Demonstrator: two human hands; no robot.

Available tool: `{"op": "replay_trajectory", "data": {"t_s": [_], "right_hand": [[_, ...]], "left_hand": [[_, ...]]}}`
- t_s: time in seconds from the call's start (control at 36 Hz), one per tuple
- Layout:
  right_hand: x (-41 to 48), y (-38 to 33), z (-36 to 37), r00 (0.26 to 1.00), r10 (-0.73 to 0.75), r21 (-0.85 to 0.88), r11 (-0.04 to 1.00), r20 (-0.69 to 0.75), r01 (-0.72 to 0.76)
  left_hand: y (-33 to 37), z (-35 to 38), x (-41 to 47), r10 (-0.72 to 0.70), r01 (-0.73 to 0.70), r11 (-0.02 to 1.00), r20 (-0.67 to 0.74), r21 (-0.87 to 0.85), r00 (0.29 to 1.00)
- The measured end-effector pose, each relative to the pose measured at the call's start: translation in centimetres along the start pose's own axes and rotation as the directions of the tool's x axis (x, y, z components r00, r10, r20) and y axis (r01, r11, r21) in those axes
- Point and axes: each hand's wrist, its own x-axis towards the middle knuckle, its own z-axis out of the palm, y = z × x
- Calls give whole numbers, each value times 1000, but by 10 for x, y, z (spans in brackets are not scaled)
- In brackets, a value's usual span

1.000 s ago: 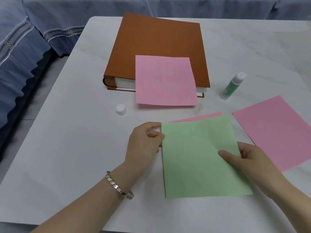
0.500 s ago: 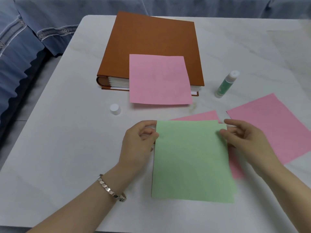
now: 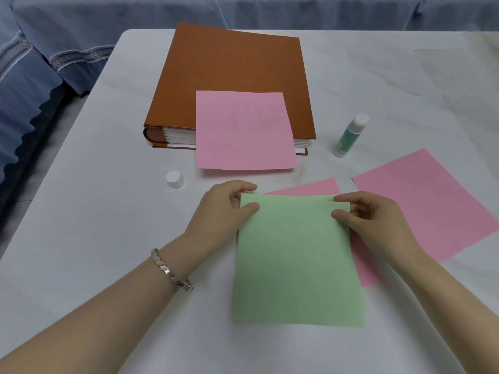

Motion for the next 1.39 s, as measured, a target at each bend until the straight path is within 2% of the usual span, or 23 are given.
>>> {"op": "replay_trajectory", "data": {"t_s": [0.14,0.33,0.42,0.5,0.61,0.69,0.92,1.39], "right_hand": [[4,0,-1,1000,-18,-12,1000,-5,18],[12,-3,-6,998,-27,-13,1000,-62,27],[16,-4,-8,996,-60,-67,996,-72,55],[20,-7,-11,996,-82,-81,994,-27,79],[23,-13,-17,994,-56,13,998,98,55],[26,-14,-20,990,-35,77,997,140,25],[24,-15,-24,985,-40,159,987,168,13],[16,-21,-26,982,-75,147,988,172,50]], "left_hand": [[-2,0,4,20,-19,999,-29,36,999],[-10,0,3,39,-43,996,-49,-72,998],[-11,0,3,42,-48,991,-52,-123,998],[-11,-2,3,42,-50,985,-51,-168,998],[-10,-3,4,35,-39,978,-21,-207,999],[-11,-4,5,21,-22,973,-8,-229,1000],[-12,-7,7,7,6,962,45,-274,999],[-10,-10,9,-51,86,953,128,-289,990]]}}
